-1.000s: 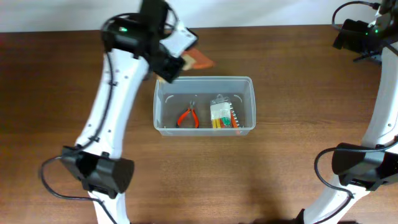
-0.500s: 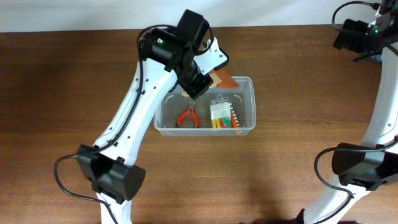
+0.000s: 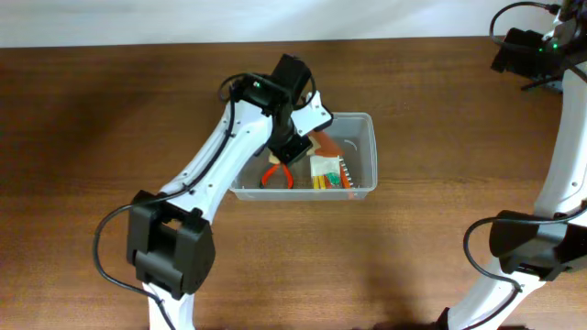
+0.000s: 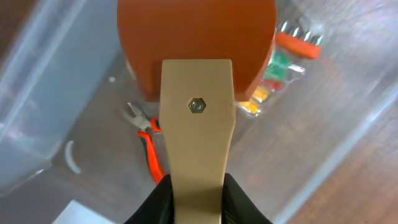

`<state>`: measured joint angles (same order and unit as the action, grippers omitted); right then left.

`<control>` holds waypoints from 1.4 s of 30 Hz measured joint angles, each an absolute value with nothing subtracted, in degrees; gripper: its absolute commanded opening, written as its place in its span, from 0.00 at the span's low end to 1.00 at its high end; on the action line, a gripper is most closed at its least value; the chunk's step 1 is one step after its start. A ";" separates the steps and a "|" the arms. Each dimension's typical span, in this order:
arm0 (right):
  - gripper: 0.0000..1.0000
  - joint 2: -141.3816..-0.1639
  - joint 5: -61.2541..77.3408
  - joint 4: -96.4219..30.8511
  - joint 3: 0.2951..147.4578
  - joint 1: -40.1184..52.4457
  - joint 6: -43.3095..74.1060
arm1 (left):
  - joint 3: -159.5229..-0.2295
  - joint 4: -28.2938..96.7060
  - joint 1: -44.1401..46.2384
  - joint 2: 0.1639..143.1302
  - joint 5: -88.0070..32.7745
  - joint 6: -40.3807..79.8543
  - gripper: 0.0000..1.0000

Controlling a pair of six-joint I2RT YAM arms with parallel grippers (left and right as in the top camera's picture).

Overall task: Pack container
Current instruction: 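Lower the scraper into the box and open the left gripper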

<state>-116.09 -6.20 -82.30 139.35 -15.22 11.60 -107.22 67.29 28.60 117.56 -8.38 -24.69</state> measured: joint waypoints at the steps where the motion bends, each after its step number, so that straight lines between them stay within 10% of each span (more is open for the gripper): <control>1: 0.99 -116.09 -6.20 -82.28 139.35 -15.22 11.60 | -105.97 66.50 28.60 117.60 -8.14 -24.69 0.04; 11: 0.99 -116.09 -6.20 -82.30 139.35 -15.22 11.57 | -98.65 60.38 28.60 117.67 -3.53 -24.93 0.24; 13: 0.99 -116.09 -6.20 -82.28 139.35 -15.22 11.60 | -98.65 59.83 28.60 117.67 -3.07 -25.26 0.51; 18: 0.99 -116.09 -6.20 -82.28 139.35 -15.22 11.57 | -98.65 58.65 28.60 117.67 -2.17 -25.67 0.77; 30: 0.99 -116.09 -6.20 -82.30 139.35 -15.22 11.57 | -105.69 66.83 23.73 117.67 -1.91 -22.09 0.87; 42: 0.99 -116.09 -6.20 -82.28 139.35 -15.22 11.57 | -123.68 72.29 -2.42 112.12 -1.69 -5.50 0.99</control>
